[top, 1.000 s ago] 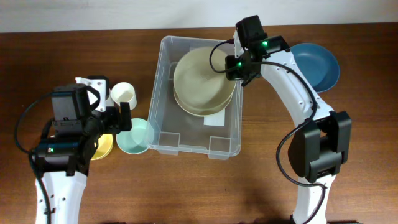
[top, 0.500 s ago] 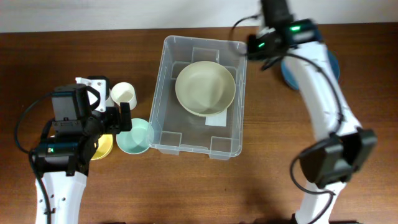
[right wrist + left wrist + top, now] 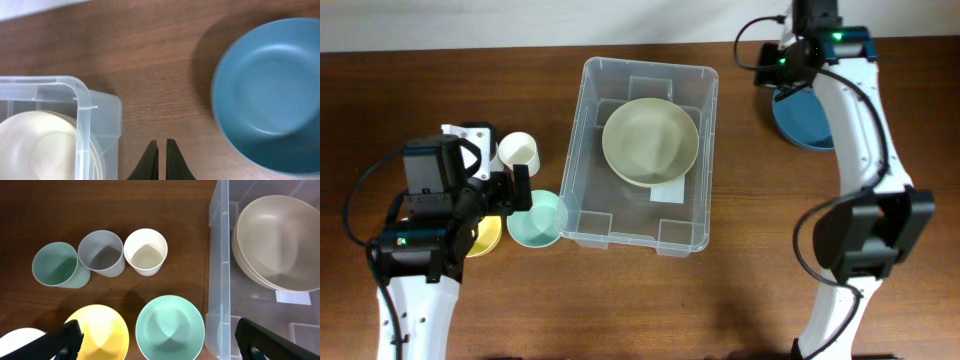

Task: Pack container
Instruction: 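Move the right gripper to the dark blue bowl and grasp its rim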

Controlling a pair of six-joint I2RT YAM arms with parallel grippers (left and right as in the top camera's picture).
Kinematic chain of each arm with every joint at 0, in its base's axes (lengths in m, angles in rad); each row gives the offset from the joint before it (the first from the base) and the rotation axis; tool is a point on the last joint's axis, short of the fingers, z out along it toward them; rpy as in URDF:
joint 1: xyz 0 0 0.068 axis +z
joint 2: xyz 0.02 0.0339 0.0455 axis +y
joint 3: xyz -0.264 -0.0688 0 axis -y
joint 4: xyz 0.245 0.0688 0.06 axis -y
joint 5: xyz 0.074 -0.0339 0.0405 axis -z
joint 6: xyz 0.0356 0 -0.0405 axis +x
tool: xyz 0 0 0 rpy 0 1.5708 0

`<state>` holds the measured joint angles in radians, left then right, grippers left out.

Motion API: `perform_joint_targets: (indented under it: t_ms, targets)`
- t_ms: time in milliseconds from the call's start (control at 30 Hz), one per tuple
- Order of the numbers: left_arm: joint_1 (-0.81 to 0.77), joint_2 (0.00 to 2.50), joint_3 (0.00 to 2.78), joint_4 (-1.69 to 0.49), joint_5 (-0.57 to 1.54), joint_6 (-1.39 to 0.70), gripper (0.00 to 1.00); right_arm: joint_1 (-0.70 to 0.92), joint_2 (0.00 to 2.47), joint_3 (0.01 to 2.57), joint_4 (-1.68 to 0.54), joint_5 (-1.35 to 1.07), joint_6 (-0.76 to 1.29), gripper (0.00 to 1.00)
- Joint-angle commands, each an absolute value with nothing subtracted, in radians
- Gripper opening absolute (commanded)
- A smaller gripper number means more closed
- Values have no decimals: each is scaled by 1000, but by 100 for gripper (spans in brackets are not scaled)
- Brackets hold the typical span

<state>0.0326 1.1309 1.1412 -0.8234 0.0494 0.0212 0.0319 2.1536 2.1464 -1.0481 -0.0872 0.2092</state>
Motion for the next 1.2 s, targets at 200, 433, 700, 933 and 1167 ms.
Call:
perform_joint_targets:
  t_ms: [200,433,700,933,1167]
  targets:
    - [38,1131,1159,-823,57,15,100,62,2269,2144,-955,-253,118,4]
    - [38,1131,1159,-823,56,15,100,88,2310,2144,-918,-267,115,4]
    - [38,1131,1159,-824,56,15,100,112,2313,2144,-882,-436,26,4]
    - [38,1131,1159,-824,56,15,100,112,2313,2144,-863,-517,-6,4]
    - [38,1131,1159,-824,56,15,100,112,2313,2144,-859,-566,-27,4]
